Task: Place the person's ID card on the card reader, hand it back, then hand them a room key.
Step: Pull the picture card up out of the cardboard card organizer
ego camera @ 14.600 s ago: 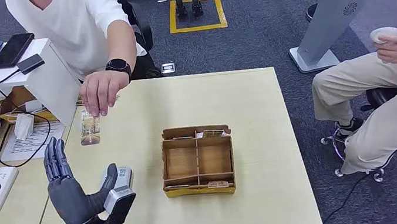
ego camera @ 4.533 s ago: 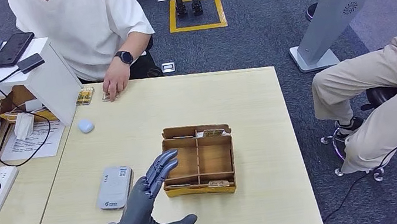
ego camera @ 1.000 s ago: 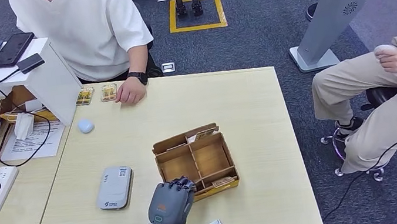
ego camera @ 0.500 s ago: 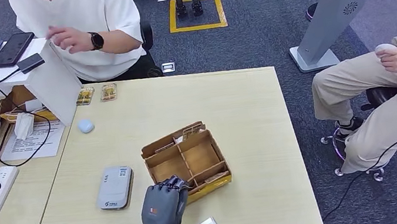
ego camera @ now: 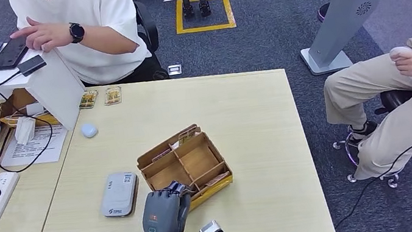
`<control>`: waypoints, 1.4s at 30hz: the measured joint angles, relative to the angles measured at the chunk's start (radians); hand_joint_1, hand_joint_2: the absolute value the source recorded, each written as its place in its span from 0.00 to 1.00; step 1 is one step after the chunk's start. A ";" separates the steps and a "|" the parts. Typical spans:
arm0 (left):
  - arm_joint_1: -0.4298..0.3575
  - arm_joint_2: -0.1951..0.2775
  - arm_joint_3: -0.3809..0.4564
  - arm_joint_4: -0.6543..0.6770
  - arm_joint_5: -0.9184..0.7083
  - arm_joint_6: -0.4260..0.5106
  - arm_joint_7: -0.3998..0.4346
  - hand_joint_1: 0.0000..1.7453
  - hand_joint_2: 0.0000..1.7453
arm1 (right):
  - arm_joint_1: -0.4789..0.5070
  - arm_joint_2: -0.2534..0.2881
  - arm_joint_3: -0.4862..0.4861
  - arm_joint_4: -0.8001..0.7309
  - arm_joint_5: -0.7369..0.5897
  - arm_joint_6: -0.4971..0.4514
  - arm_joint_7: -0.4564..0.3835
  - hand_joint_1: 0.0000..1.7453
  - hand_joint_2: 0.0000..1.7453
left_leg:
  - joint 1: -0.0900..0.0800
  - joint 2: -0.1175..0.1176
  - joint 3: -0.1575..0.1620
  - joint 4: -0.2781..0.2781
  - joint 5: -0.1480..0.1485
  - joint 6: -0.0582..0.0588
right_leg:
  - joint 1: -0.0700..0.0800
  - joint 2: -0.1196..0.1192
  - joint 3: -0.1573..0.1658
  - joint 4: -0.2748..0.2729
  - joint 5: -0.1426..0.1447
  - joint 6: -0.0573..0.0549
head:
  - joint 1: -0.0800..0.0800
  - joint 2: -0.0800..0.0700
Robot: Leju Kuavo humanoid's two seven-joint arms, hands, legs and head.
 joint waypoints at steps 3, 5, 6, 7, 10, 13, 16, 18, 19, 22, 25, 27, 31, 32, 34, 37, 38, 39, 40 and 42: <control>0.001 0.000 0.001 0.000 0.001 0.000 0.000 1.00 1.00 | 0.000 0.002 0.000 0.000 0.000 0.000 -0.001 0.00 1.00 | 0.000 0.000 0.000 0.000 0.000 0.000 | 0.000 0.000 0.000 0.000 0.000 0.000 | 0.000 0.000; 0.002 0.000 0.002 0.000 0.001 -0.001 0.000 1.00 1.00 | -0.001 0.002 0.000 0.000 0.000 0.000 -0.002 0.00 1.00 | 0.000 0.000 0.000 0.000 0.000 0.000 | 0.000 0.000 0.000 0.000 0.000 0.000 | 0.000 0.000; 0.002 0.000 0.003 0.000 0.001 -0.001 0.000 1.00 1.00 | -0.001 0.003 0.000 0.000 0.000 0.000 -0.002 0.00 1.00 | 0.000 0.000 0.000 0.000 0.000 0.000 | 0.000 0.000 0.000 0.000 0.000 0.000 | 0.000 0.000; 0.003 0.000 0.003 0.000 0.001 -0.001 0.000 1.00 1.00 | -0.001 0.003 0.000 0.000 0.000 0.000 -0.002 0.00 1.00 | 0.000 0.000 0.000 0.000 0.000 0.000 | 0.000 0.000 0.000 0.000 0.000 0.000 | 0.000 0.000; 0.005 0.000 0.005 0.000 0.002 -0.001 -0.001 1.00 1.00 | -0.001 0.005 0.000 0.000 0.000 0.000 -0.003 0.00 1.00 | 0.000 0.000 0.000 0.000 0.000 0.000 | 0.000 0.000 0.000 0.000 0.000 0.000 | 0.000 0.000; 0.008 0.000 0.007 0.000 0.004 -0.001 -0.004 1.00 1.00 | -0.002 0.006 0.000 0.000 0.000 0.000 -0.004 0.00 1.00 | 0.000 0.000 0.000 0.000 0.000 0.000 | 0.000 0.000 0.000 0.000 0.000 0.000 | 0.000 0.000; 0.012 0.000 0.008 0.000 0.011 -0.002 -0.008 1.00 1.00 | -0.003 0.008 0.000 0.000 0.000 0.000 -0.004 0.00 1.00 | 0.000 0.000 0.000 0.000 0.000 0.000 | 0.000 0.000 0.000 0.000 0.000 0.000 | 0.000 0.000; 0.013 0.000 0.011 0.000 0.024 -0.001 -0.014 1.00 1.00 | -0.003 0.009 0.000 0.000 0.000 0.000 -0.004 0.00 1.00 | 0.000 0.000 0.000 0.000 0.000 0.000 | 0.000 0.000 0.000 0.000 0.000 0.000 | 0.000 0.000; 0.013 0.000 0.013 0.000 0.032 -0.001 -0.018 1.00 1.00 | -0.003 0.009 0.000 0.000 -0.001 0.000 -0.004 0.00 1.00 | 0.000 0.000 0.000 0.000 0.000 0.000 | 0.000 0.000 0.000 0.000 0.000 0.000 | 0.000 0.000; 0.014 0.000 0.018 0.000 0.050 0.000 -0.027 1.00 1.00 | -0.003 0.010 0.000 0.000 -0.003 0.000 -0.004 0.00 1.00 | 0.000 0.000 0.000 0.000 0.000 0.000 | 0.000 0.000 0.000 0.000 0.000 0.000 | 0.000 0.000; 0.015 -0.001 0.020 0.000 0.056 0.000 -0.031 1.00 1.00 | -0.003 0.010 0.000 0.000 -0.004 0.000 -0.004 0.00 1.00 | 0.000 0.000 0.000 0.000 0.000 0.000 | 0.000 0.000 0.000 0.000 0.000 0.000 | 0.000 0.000; 0.016 -0.001 0.022 0.000 0.061 0.001 -0.035 1.00 1.00 | -0.003 0.011 0.000 0.000 -0.006 0.000 -0.004 0.00 1.00 | 0.000 0.000 0.000 0.000 0.000 0.000 | 0.000 0.000 0.000 0.000 0.000 0.000 | 0.000 0.000; 0.019 -0.007 0.024 0.000 0.092 0.008 -0.056 1.00 1.00 | -0.003 0.011 0.000 0.000 -0.007 0.000 -0.004 0.00 1.00 | 0.000 0.000 0.000 0.000 0.000 0.000 | 0.000 0.000 0.000 0.000 0.000 0.000 | 0.000 0.000; 0.020 -0.008 0.024 -0.001 0.101 0.010 -0.062 1.00 1.00 | -0.003 0.011 0.000 0.000 -0.007 0.000 -0.004 0.00 1.00 | 0.000 0.000 0.000 0.000 0.000 0.000 | 0.000 0.000 0.000 0.000 0.000 0.000 | 0.000 0.000; 0.022 -0.010 0.024 -0.002 0.118 0.010 -0.071 1.00 1.00 | -0.003 0.011 0.000 0.000 -0.008 0.000 -0.004 0.00 1.00 | 0.000 0.000 0.000 0.000 0.000 0.000 | 0.000 0.000 0.000 0.000 0.000 0.000 | 0.000 0.000; 0.024 -0.014 0.026 -0.005 0.136 0.010 -0.082 1.00 1.00 | -0.003 0.011 0.000 0.000 -0.009 0.000 -0.004 0.00 1.00 | 0.000 0.000 0.000 0.000 0.000 0.000 | 0.000 0.000 0.000 0.000 0.000 0.000 | 0.000 0.000; 0.025 -0.015 0.026 -0.007 0.139 0.010 -0.084 1.00 1.00 | -0.003 0.011 0.000 0.000 -0.009 0.000 -0.004 0.00 1.00 | 0.000 0.000 0.000 0.000 0.000 0.000 | 0.000 0.000 0.000 0.000 0.000 0.000 | 0.000 0.000; 0.025 -0.016 0.027 -0.008 0.142 0.010 -0.086 1.00 1.00 | -0.003 0.011 0.000 0.000 -0.009 0.000 -0.004 0.00 1.00 | 0.000 0.000 0.000 0.000 0.000 0.000 | 0.000 0.000 0.000 0.000 0.000 0.000 | 0.000 0.000; 0.026 -0.017 0.028 -0.010 0.143 0.010 -0.087 1.00 1.00 | -0.003 0.011 0.000 0.000 -0.009 0.000 -0.005 0.00 1.00 | 0.000 0.000 0.000 0.000 0.000 0.000 | 0.000 0.000 0.000 0.000 0.000 0.000 | 0.000 0.000; 0.026 -0.017 0.030 -0.011 0.144 0.010 -0.089 1.00 1.00 | -0.003 0.011 0.000 0.000 -0.009 0.000 -0.005 0.00 1.00 | 0.000 0.000 0.000 0.000 0.000 0.000 | 0.000 0.000 0.000 0.000 0.000 0.000 | 0.000 0.000</control>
